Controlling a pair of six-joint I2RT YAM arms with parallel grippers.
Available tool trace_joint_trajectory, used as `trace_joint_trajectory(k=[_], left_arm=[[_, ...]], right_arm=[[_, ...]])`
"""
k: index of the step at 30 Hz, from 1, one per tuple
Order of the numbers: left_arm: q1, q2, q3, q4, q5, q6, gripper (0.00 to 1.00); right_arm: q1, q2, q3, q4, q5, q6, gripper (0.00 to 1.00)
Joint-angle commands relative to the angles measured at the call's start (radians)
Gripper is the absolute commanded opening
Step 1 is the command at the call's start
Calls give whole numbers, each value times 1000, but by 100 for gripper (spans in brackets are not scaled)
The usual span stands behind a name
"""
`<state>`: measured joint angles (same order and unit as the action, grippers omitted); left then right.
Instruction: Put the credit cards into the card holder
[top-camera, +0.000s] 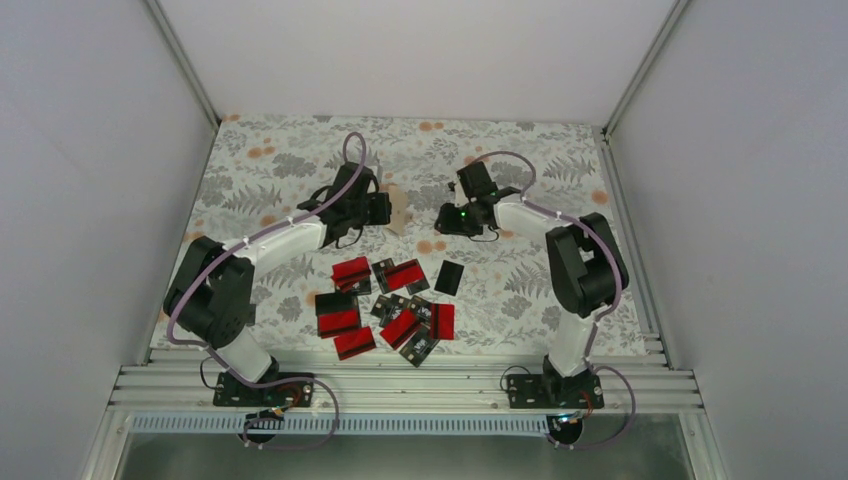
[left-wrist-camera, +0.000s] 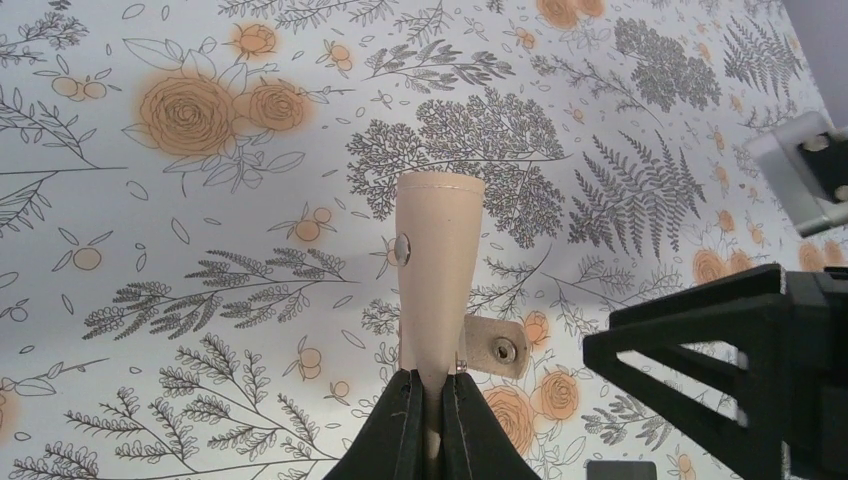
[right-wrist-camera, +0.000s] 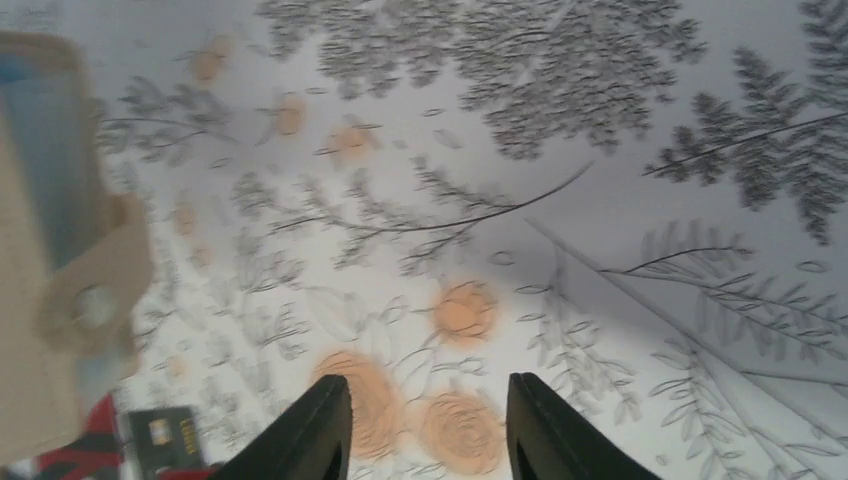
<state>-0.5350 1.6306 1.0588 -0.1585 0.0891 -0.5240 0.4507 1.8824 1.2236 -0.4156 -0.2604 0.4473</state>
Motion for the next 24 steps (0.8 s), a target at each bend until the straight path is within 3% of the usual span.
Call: trace_joint_trajectory(k=[1, 7, 12, 24], left_arm=[[-3, -3, 16, 22, 1, 5, 2], [-2, -3, 21, 23, 8, 5, 2], [-2, -2, 17, 28, 17, -1, 2], [-2, 4, 20, 31, 33, -5, 2]], right_arm=[[8, -88, -22, 72, -138, -31, 46], [10, -108, -24, 165, -329, 3, 59], [19, -59, 12, 165, -345, 2, 60], [27, 81, 88, 165, -349, 7, 39]])
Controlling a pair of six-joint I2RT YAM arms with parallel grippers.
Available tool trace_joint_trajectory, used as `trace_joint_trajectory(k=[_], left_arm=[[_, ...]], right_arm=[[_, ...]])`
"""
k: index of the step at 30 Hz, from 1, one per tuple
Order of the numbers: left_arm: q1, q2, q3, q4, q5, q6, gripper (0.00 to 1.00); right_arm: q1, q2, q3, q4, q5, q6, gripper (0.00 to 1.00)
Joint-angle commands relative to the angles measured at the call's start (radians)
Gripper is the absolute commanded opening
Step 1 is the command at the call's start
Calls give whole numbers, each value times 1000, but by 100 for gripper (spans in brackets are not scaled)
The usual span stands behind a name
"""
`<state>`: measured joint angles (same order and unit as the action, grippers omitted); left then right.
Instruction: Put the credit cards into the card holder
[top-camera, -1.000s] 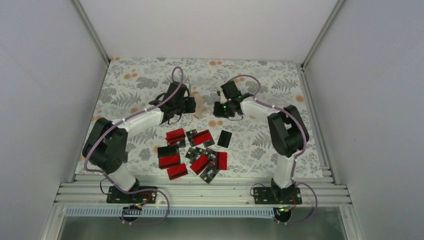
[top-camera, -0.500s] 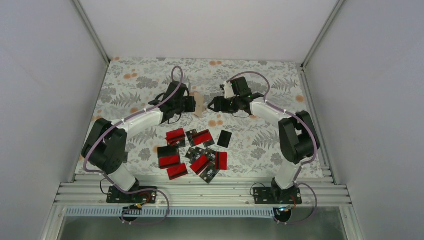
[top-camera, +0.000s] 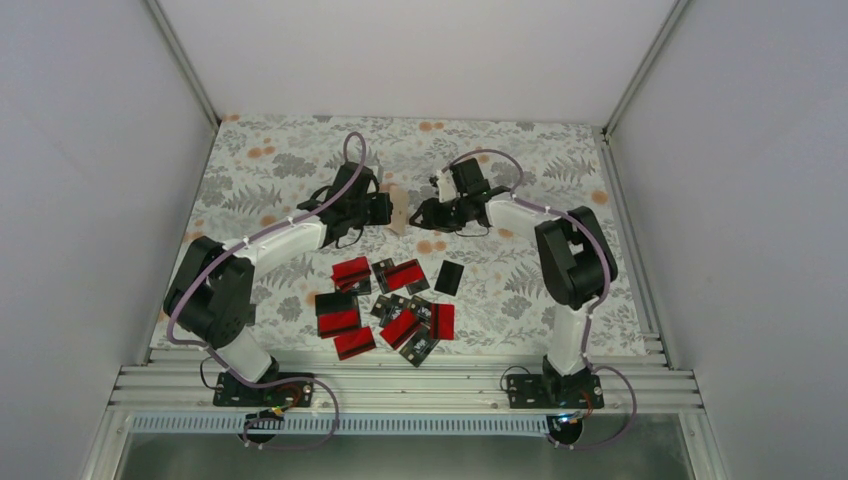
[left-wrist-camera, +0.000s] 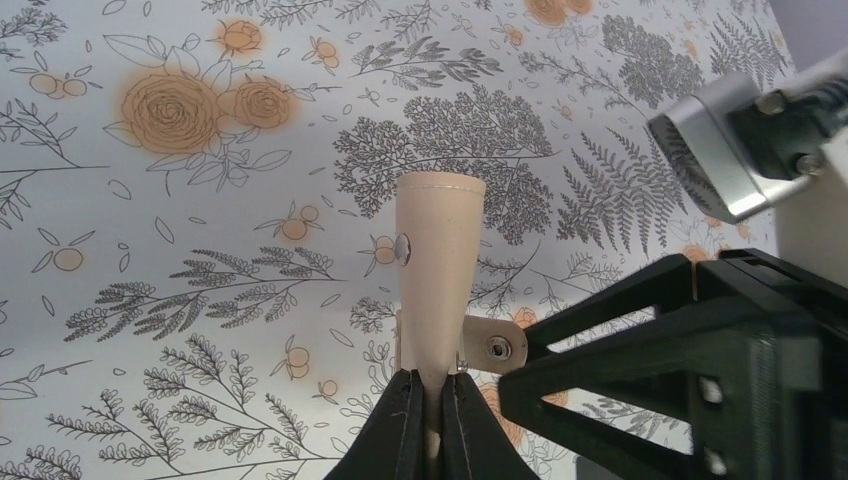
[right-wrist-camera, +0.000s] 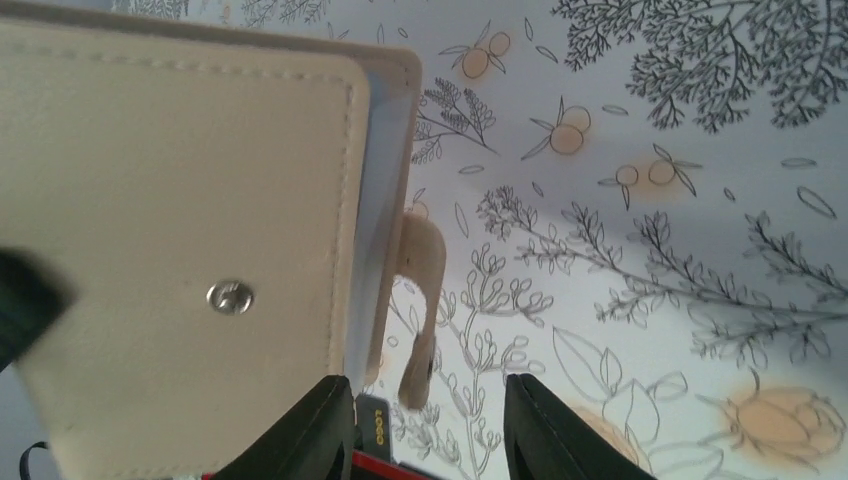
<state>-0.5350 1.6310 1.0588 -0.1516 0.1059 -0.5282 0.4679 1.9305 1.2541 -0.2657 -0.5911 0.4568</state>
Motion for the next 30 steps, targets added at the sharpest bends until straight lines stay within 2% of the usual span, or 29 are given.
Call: trace_joint_trajectory(k=[1, 6, 13, 17, 24, 26, 30], left_arm=[[-2, 4, 21, 22, 18, 0, 2], [-2, 5, 20, 22, 20, -1, 2], [-3, 24, 26, 29, 24, -3, 2], [-2, 58, 33, 39, 26, 2, 4], [-1, 96, 34, 4, -87, 46, 64], [-2, 98, 35, -10, -108, 69, 72], [-9, 94, 43, -41, -121, 134, 82]], right_arm=[[10, 44, 67, 12, -19, -6, 37], [9, 88, 96, 15, -23, -3, 28], [6, 83, 96, 3, -17, -8, 5], [-8, 39, 56, -26, 26, 0, 5], [-45, 2, -14, -70, 44, -1, 4], [-52, 3, -23, -75, 44, -9, 5], [-62, 4, -25, -76, 37, -21, 4]])
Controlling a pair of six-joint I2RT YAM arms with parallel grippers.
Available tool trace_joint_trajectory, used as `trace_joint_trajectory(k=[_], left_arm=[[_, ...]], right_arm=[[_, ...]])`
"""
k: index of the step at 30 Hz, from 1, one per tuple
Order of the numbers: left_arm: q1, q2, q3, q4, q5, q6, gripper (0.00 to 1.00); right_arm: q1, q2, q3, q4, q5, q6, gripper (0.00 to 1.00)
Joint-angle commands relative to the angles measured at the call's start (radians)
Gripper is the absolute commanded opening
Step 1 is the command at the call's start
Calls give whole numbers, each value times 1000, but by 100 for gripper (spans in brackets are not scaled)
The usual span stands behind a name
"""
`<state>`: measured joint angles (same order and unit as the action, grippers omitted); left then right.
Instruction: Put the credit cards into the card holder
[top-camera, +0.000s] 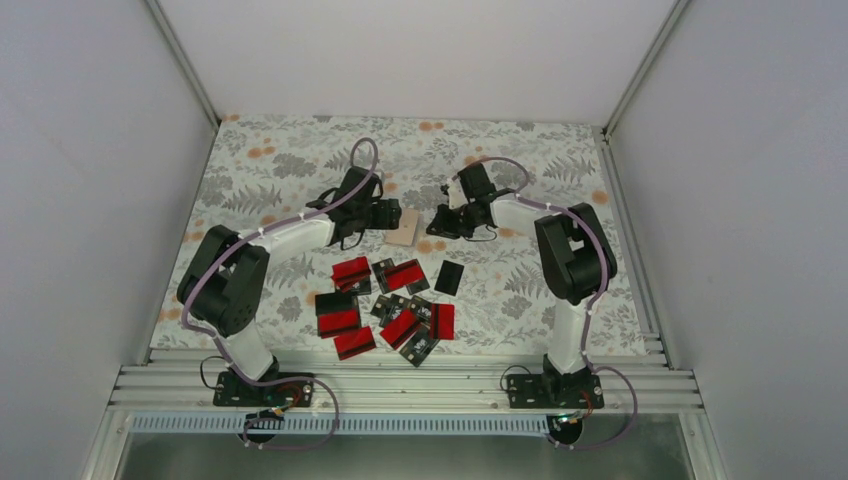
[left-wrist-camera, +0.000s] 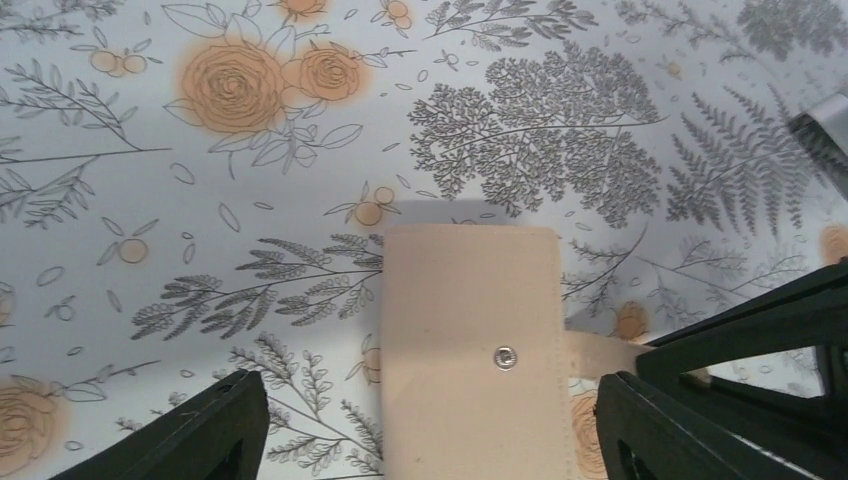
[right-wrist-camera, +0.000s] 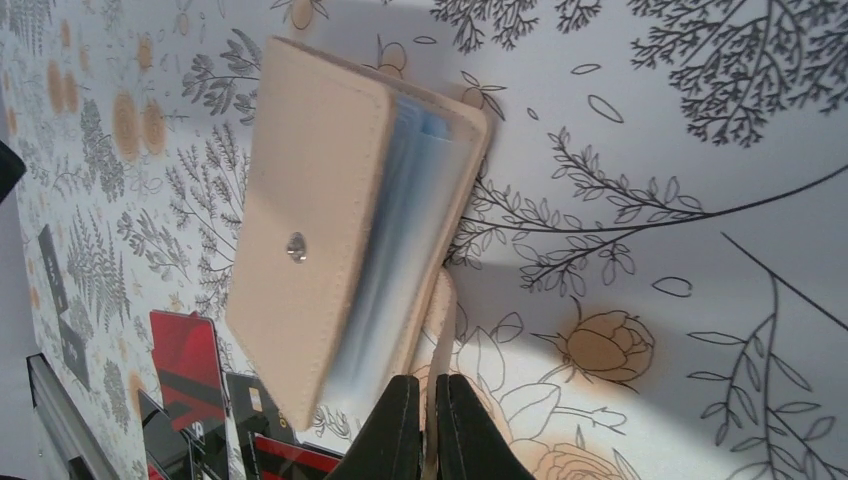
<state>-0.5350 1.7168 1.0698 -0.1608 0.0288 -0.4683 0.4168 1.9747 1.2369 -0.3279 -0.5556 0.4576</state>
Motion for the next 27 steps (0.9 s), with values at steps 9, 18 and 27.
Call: trace_joint_trajectory(k=[9, 18, 27], left_arm=[[-73, 77, 120, -129, -45, 241, 92], [-176, 164, 183, -186, -164, 284, 95], [-234, 242, 210, -209, -337, 238, 94]], right_arm=[[-19, -49, -12, -10, -19, -32, 4], [-30, -65, -19, -12, -41, -31, 4], [-36, -102, -24, -21, -75, -39, 4]])
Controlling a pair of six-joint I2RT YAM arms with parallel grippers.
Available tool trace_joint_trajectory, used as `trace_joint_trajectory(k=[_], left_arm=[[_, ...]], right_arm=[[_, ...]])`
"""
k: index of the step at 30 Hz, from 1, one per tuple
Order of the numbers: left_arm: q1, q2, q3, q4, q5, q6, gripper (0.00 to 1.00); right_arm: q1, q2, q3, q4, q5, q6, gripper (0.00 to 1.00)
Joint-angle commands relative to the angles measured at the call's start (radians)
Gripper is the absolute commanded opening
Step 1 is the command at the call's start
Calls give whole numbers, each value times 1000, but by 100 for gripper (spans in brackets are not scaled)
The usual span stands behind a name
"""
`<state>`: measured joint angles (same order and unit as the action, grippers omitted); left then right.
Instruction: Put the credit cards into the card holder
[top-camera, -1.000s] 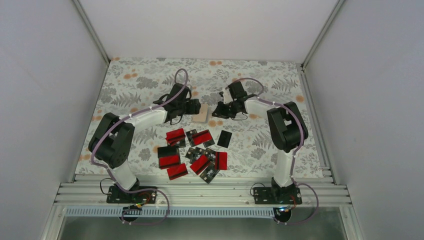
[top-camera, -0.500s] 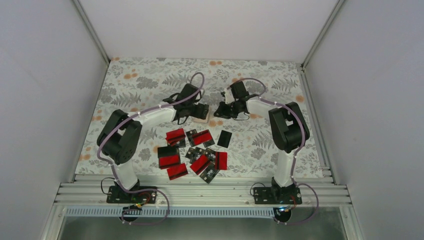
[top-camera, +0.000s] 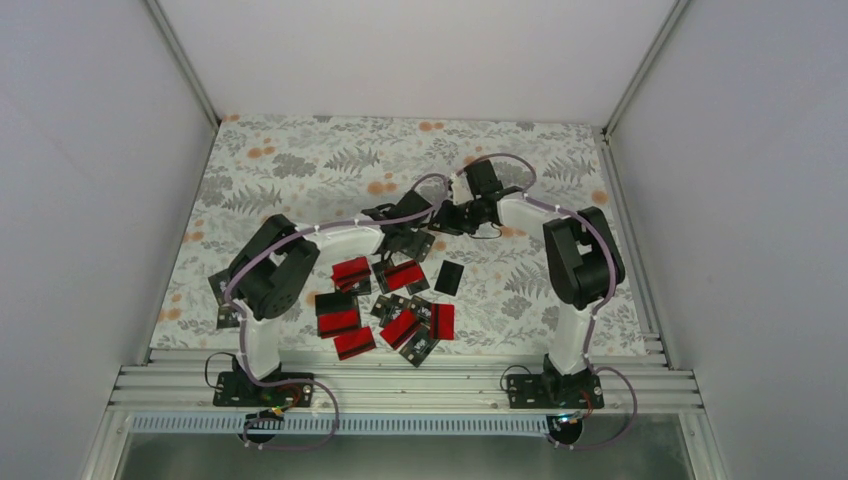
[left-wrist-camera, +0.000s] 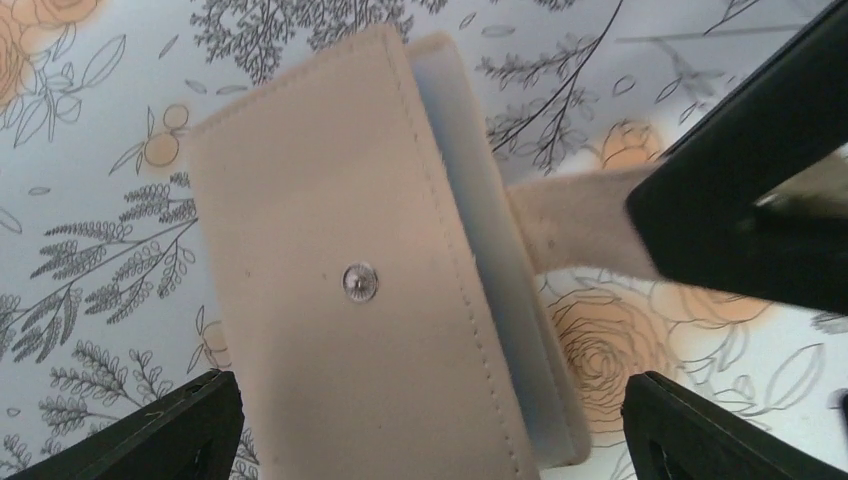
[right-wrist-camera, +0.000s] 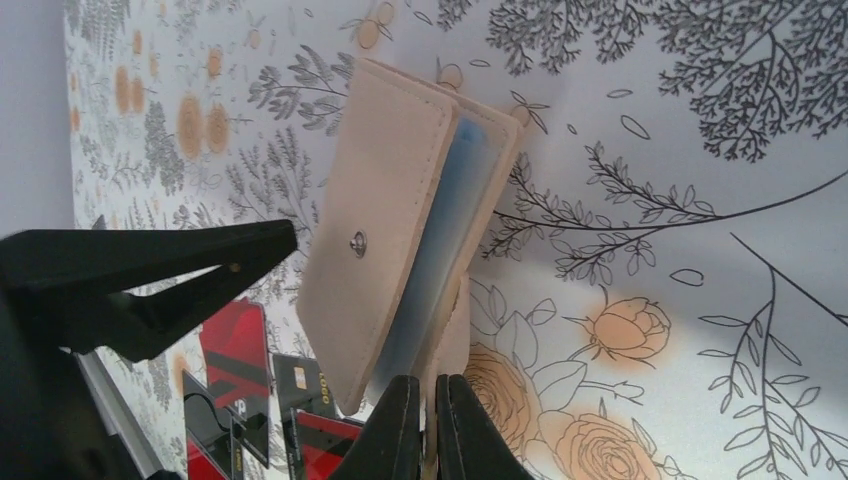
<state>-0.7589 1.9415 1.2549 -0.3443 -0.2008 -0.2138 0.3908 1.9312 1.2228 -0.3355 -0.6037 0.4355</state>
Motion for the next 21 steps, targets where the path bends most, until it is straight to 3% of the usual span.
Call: trace_joint_trajectory(k=[1, 16, 21], left_arm=[[-11, 22, 25, -27, -122, -22, 94], [-6, -67, -19, -50, -319, -140, 83], [34, -75, -16, -51, -316, -156, 78]], right_arm=[[-10, -62, -12, -16, -27, -19, 4], [-19, -74, -54, -26, 1, -38, 5], [-21, -67, -50, -31, 4, -42, 4]])
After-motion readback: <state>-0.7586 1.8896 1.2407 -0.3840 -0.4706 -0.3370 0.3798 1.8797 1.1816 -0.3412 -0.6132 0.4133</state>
